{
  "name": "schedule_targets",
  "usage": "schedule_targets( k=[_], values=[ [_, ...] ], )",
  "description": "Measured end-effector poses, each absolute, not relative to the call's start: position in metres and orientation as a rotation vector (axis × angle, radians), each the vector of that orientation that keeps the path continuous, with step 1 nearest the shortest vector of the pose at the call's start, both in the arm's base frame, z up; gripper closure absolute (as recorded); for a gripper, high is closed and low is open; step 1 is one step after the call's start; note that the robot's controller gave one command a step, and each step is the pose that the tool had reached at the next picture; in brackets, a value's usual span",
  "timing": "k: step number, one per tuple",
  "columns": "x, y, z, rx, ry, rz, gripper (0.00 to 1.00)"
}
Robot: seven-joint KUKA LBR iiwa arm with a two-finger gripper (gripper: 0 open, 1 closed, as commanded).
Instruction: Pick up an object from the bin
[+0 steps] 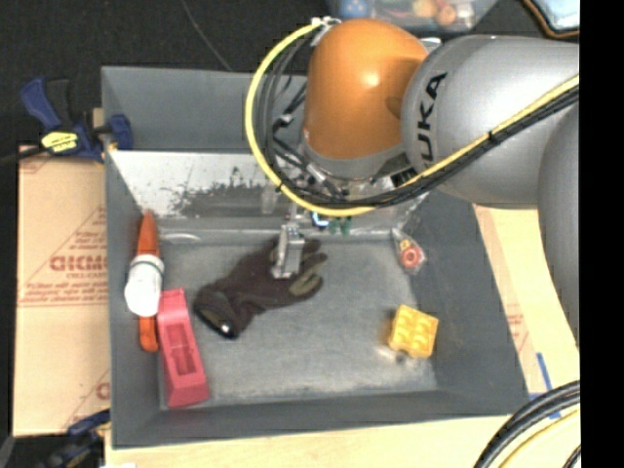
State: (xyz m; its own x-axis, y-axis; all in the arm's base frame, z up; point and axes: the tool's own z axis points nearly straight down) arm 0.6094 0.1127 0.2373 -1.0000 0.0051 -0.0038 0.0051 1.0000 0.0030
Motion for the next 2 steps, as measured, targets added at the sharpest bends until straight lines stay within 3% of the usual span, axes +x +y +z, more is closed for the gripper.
schedule_targets(
  k=[1,2],
  values=[
    [0.609,0.113,0.237,0.008,3.138,0.005,0.00],
    [0.602,0.115,0.163,-0.305,3.119,0.003,0.00]
  ],
)
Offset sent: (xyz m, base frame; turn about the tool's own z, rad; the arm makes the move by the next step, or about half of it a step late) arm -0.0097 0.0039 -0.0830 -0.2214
